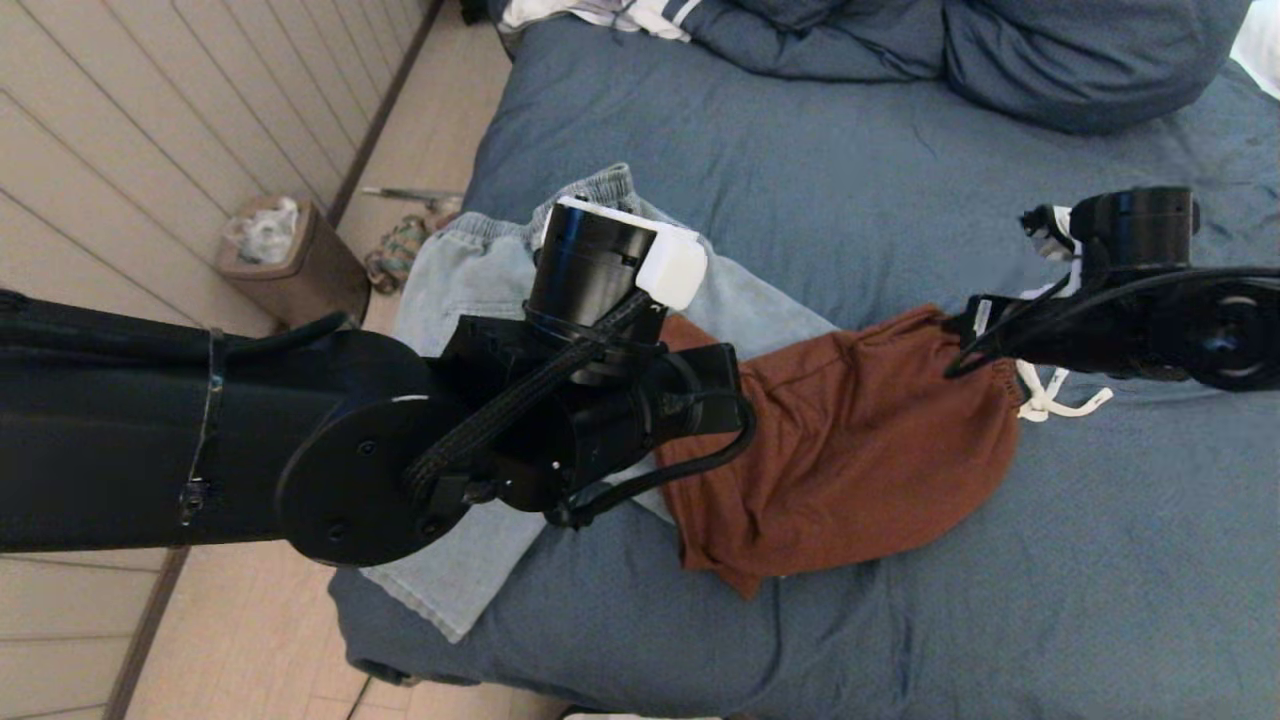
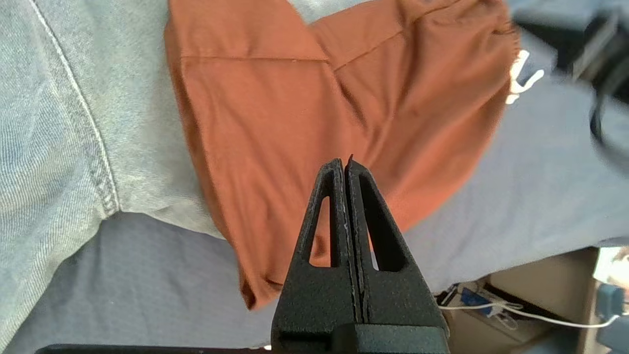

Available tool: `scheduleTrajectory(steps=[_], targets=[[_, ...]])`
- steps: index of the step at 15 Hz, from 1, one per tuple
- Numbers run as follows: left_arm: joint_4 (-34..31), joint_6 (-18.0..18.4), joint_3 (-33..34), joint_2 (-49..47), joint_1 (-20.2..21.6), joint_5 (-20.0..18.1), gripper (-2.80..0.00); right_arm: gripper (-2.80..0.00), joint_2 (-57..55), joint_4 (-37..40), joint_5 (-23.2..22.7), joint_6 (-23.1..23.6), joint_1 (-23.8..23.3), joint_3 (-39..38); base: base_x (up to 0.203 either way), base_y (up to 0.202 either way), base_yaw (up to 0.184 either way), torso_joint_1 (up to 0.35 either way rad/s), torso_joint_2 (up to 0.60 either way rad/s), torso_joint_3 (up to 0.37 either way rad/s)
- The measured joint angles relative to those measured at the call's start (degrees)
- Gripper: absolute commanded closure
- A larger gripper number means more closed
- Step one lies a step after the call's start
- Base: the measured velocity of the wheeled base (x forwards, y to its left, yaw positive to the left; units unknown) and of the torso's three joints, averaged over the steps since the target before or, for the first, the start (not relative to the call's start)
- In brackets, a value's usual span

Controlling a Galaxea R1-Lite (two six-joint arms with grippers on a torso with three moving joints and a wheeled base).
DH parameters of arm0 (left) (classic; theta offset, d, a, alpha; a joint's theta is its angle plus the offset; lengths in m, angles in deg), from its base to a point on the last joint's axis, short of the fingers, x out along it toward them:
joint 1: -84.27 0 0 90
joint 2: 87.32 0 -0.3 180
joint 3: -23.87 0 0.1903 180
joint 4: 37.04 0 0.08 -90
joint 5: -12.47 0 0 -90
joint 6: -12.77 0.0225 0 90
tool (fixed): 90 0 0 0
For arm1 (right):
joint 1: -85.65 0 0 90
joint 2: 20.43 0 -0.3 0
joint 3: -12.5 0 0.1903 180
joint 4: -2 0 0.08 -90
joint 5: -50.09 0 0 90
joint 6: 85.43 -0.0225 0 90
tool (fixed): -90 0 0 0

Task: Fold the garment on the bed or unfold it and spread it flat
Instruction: Unford the brown shorts

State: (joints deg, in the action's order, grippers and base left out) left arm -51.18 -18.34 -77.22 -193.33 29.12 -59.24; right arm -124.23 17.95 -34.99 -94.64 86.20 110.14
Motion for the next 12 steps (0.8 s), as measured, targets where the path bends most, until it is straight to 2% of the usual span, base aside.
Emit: scheduleTrajectory(steps=[3,6,7,12], targets=[[0.2,0.0,-0.2,-1.2,0.6,0.0,0.0,-2.8,-7.5,0.0,0.3,-0.1,-1.0,8.6,0.0,0.0,0.0,0.0,0.0,0.0],[0.4,0.0,-0.3,-2.4,0.7,0.0,0.0,-2.8,-12.8,-0.2,0.4,0.2,-1.3,12.1,0.0,0.0,0.0,0.0,0.0,0.0],[0.4,0.0,-0.3,-2.7,0.7,-0.1,0.0,0.0,-14.0,-0.2,0.4,0.3,-1.2,12.4,0.0,0.0,0.0,0.0,0.0,0.0],[0.4,-0.1,-0.5,-3.7,0.8,-0.1,0.0,0.0,-14.8,-0.1,0.3,0.5,-0.7,11.2,0.0,0.0,0.0,0.0,0.0,0.0]])
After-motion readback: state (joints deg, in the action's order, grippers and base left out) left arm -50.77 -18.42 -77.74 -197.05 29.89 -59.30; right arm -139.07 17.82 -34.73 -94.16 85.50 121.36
